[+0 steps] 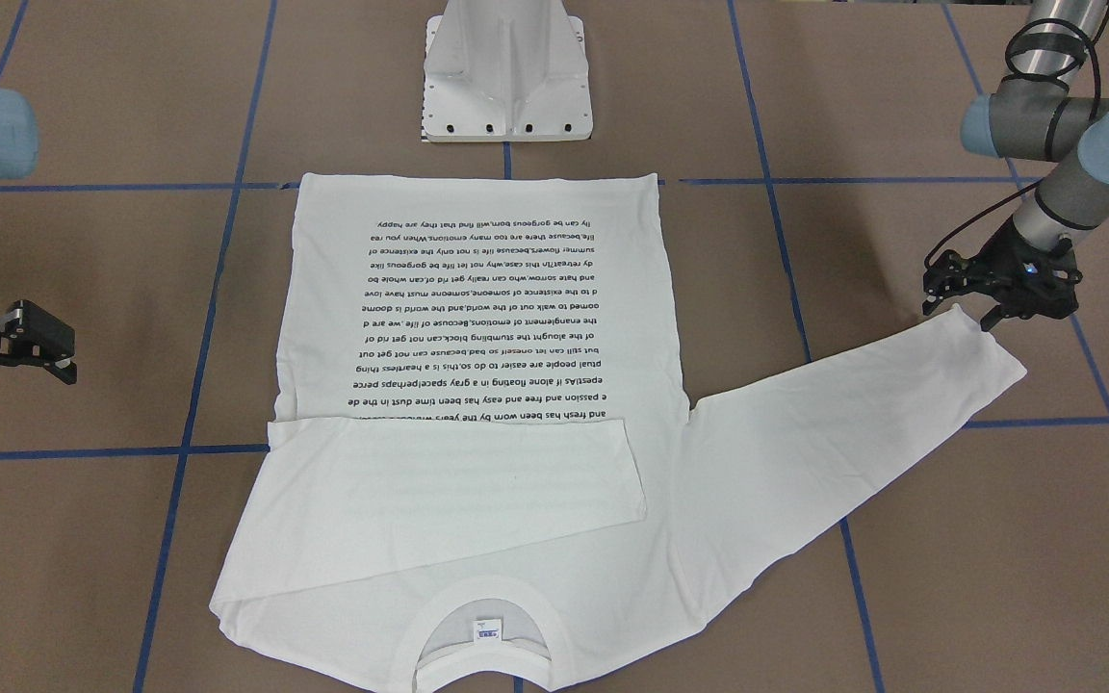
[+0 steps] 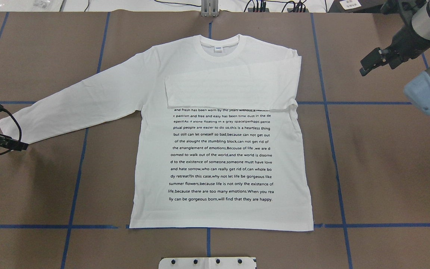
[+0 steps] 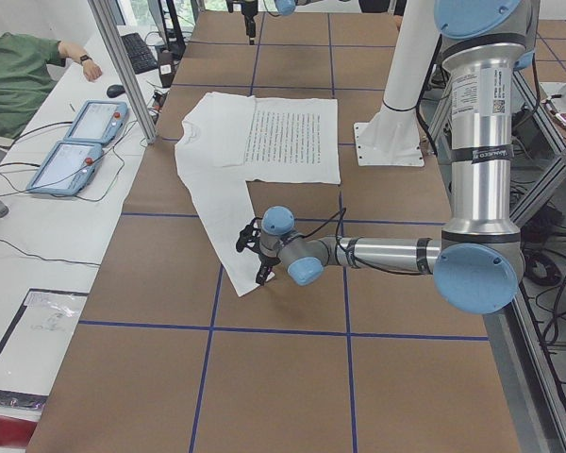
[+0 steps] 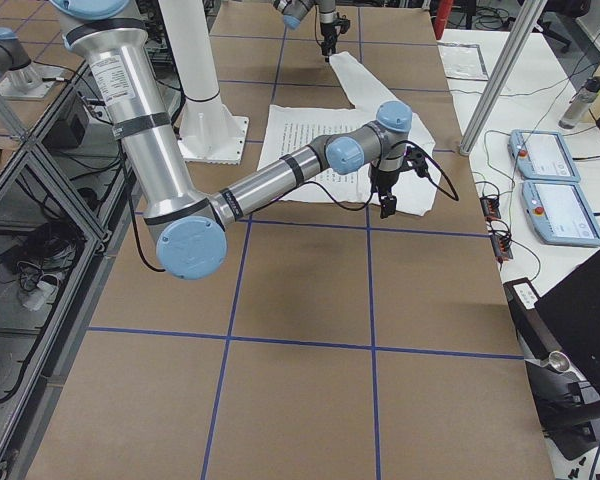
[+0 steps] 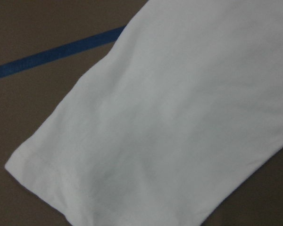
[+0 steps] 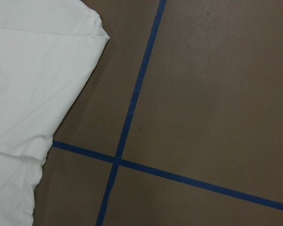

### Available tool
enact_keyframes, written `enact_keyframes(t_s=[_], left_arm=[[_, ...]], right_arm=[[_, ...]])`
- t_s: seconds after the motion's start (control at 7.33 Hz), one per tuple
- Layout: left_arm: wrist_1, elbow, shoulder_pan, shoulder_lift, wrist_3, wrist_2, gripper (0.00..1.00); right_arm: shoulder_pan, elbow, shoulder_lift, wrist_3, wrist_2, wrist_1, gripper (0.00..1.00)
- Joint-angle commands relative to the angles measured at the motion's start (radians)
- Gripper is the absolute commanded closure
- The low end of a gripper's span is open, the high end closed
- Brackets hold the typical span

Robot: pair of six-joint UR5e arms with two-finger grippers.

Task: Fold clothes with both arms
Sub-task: 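Grasp the sleeve nearest the left gripper and lift it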

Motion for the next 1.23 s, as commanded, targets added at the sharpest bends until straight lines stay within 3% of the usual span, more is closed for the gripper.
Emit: enact_keyframes(t_s=[0.0,0.41,0.68,1.09], left_arm=[[0.001,-0.008,0.001,0.008,0.000,0.002,0.65],[0.001,-0.009,0.002,0.010,0.002,0.002,0.65],[0.001,-0.012,0.002,0.011,0.000,0.002,1.00],[0.022,-0.083,-0.013,0.016,0.009,-0.012,1.00]], right_arm=[[0.000,0.000,0.000,0.001,0.000,-0.001,0.00],[0.000,-0.002,0.001,0.003,0.000,0.000,0.00],[-0.002,-0.002,0.003,0.004,0.002,0.000,0.00],[0.000,0.000,0.000,0.004,0.005,-0.001,0.00]])
